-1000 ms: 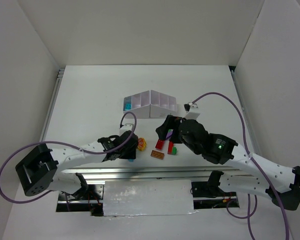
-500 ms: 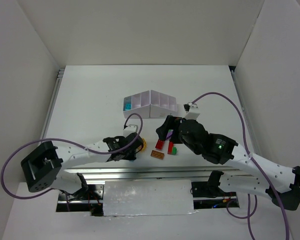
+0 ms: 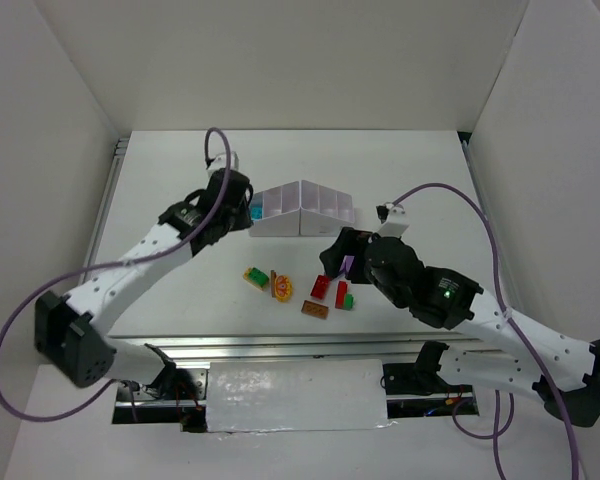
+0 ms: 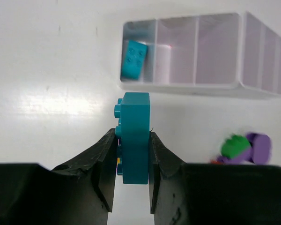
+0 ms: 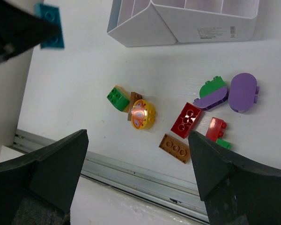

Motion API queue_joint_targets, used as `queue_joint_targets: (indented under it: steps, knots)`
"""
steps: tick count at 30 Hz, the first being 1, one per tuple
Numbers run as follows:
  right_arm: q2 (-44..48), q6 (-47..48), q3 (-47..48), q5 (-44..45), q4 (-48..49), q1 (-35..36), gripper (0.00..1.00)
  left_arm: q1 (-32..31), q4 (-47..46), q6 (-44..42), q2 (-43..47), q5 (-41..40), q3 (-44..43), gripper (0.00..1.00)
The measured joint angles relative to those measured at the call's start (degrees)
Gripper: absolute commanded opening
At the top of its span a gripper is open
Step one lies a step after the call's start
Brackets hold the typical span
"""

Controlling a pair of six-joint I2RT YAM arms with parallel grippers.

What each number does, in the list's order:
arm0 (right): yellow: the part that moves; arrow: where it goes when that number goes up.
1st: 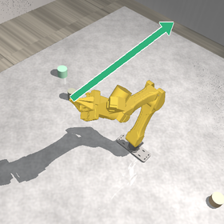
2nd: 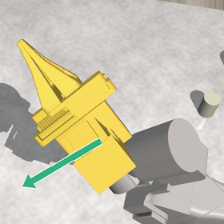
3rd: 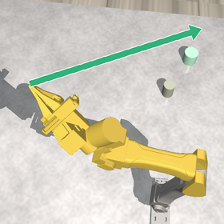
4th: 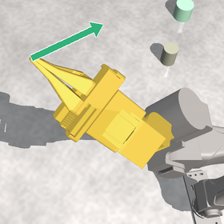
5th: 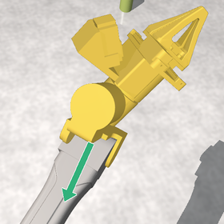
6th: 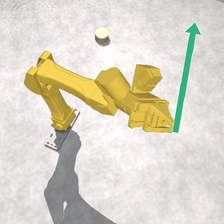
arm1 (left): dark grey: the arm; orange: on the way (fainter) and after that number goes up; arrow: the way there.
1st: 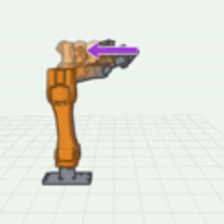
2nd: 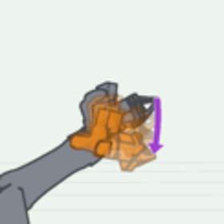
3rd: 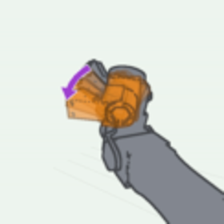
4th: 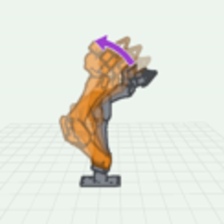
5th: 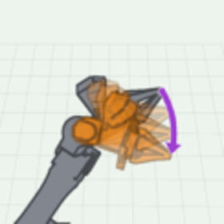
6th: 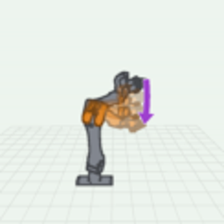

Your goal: Sort the legos into containers by color

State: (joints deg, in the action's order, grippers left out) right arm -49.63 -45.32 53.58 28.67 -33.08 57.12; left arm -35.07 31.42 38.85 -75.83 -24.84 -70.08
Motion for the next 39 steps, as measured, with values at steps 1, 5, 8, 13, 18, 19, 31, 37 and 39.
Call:
queue_joint_targets:
  steps: [1,5,8,13,18,19,31,37,39]
  knots:
    - [-0.1,0.1,0.0,-0.1,0.0,-0.1,0.95,2.1,-0.3,-1.7,-4.2,0.5,-2.6,0.00]
    - [-0.4,0.6,0.0,-0.7,-0.3,-0.2,0.95,7.4,-1.0,-7.5,-16.4,4.3,-10.0,0.00]
    - [-0.4,1.0,0.0,-0.9,-0.7,-0.5,0.94,9.1,-0.7,-10.3,-22.9,5.9,-15.7,0.00]
    - [-0.1,1.5,0.0,-1.2,-0.8,-1.3,0.95,10.7,-2.1,-12.0,-26.9,8.4,-19.5,0.00]
    - [0.3,1.8,0.0,-1.5,-0.8,-1.6,0.95,12.5,-3.1,-12.1,-27.6,11.1,-19.4,0.01]
    - [0.3,1.9,0.0,-1.5,-0.8,-1.6,0.95,12.8,-3.3,-12.1,-27.9,11.4,-19.4,0.02]
    - [0.3,2.3,-0.7,-2.5,-0.8,-1.8,0.95,13.1,-6.6,-11.7,-31.7,15.1,-15.4,0.21]
    - [0.3,2.6,-0.7,-2.7,-0.8,-1.8,0.95,13.1,-8.0,-11.7,-31.7,15.1,-15.4,0.47]
    - [0.3,2.8,-0.7,-2.8,-0.8,-1.8,0.95,13.1,-8.7,-11.5,-31.7,15.1,-15.1,0.58]
